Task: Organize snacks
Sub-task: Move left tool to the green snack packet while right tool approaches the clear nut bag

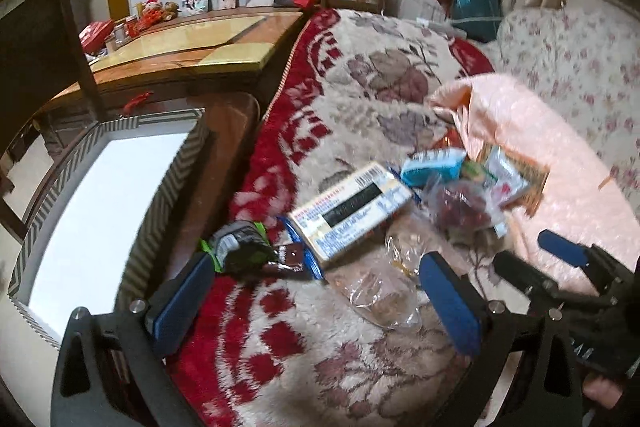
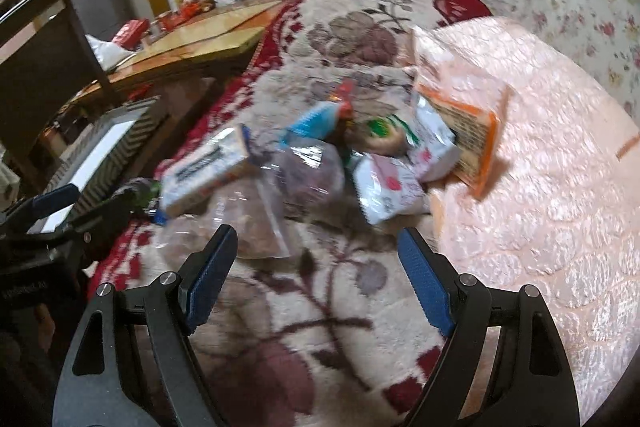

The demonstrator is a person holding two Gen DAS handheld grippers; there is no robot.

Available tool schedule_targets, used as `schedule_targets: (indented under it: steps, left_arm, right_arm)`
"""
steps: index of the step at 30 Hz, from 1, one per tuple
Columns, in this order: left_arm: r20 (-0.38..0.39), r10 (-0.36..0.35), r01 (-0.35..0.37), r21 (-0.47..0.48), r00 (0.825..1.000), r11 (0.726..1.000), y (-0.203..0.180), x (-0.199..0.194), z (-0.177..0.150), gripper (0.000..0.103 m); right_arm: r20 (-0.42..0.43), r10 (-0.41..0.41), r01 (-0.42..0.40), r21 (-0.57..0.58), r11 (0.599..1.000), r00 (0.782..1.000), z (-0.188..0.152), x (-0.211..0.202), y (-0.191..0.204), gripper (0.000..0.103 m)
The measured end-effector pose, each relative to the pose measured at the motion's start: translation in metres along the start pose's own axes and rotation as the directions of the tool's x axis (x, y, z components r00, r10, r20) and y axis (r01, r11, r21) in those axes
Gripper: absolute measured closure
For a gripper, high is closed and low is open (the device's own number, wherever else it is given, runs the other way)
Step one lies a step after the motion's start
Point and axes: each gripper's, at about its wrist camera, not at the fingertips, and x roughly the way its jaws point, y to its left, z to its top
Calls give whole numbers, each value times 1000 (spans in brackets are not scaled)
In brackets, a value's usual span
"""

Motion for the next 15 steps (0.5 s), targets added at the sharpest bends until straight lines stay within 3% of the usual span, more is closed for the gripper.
schedule_targets:
  steps: [8,15]
  left_arm:
    - [-7,-1,1,-32,1000,999,13,-1,3,0]
    - [-18,-8,6,-83,1000,997,25,2,0,0]
  right_arm:
    - [30,39,-35,-112,993,999,12,-20,24,20]
    - [16,59,-57,-117,991,998,13,-20,25,20]
